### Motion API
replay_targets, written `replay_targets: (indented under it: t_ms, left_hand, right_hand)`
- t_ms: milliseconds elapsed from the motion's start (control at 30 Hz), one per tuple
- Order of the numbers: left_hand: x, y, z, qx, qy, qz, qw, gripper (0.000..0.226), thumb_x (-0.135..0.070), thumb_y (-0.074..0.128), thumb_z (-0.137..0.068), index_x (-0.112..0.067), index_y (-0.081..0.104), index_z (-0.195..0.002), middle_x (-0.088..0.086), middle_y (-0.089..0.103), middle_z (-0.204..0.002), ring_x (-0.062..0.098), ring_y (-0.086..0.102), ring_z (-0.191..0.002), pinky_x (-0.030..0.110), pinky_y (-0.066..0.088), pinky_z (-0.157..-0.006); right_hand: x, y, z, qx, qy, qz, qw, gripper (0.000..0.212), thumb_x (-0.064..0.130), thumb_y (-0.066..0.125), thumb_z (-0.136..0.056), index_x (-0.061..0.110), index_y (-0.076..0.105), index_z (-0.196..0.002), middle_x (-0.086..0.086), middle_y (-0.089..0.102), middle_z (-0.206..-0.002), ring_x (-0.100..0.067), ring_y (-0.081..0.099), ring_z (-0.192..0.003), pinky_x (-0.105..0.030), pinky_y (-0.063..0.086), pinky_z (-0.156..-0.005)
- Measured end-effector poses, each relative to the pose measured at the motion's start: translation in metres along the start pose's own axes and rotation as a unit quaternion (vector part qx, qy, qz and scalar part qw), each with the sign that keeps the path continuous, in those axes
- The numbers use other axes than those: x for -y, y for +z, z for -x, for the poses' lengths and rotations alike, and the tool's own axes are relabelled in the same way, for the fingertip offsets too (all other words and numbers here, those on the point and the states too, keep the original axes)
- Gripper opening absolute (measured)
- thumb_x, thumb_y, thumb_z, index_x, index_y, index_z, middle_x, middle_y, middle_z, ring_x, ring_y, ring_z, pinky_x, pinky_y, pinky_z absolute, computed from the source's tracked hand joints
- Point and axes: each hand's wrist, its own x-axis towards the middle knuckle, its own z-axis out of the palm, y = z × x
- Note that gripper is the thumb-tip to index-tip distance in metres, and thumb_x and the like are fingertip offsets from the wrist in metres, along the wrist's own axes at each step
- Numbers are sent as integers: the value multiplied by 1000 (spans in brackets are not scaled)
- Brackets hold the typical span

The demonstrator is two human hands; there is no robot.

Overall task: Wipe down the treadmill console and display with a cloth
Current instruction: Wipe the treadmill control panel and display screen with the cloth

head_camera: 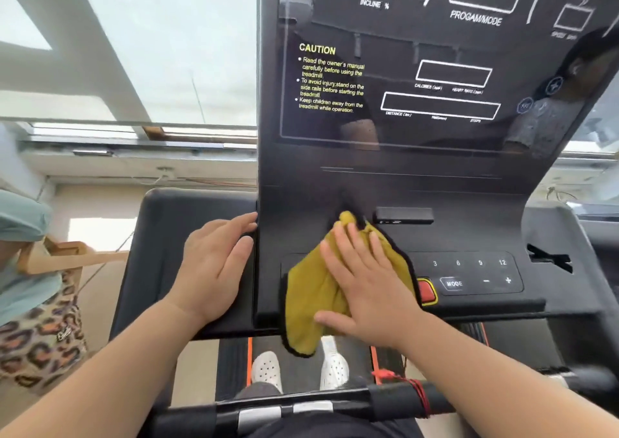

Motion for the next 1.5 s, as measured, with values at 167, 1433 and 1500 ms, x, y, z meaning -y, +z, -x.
replay_targets:
  t_ms: [167,1433,1500]
  left_hand:
    - [-6,-3,-3,1,-11,26,1000,48,-39,29,-100,-33,54,-140,-21,64,-116,1,50,-113,35,37,-101]
    - [-24,-9,-51,-52,-83,226,969,62,-52,23,-98,-22,51,-145,-13,61,-135,2,53,-129,23,37,-111]
    - [-22,-13,-56,-65,-77,231,968,54,-43,21,-103,-25,50,-145,-9,61,-138,9,54,-130,28,39,-110]
  right_hand:
    - [17,-17,-39,22,149,-24,988,120,95,9,-80,9,-10,-162,-18,-23,-168,-35,-25,-154,-61,-8,-125]
    - [3,-24,-87,-53,-115,36,991,94,78,33,-94,20,11,-165,-2,-7,-172,-23,-11,-159,-48,-16,-122]
    - [-1,-38,-110,-70,-162,95,980,93,77,34,-95,20,10,-165,-1,-5,-172,-21,-6,-159,-43,-22,-120]
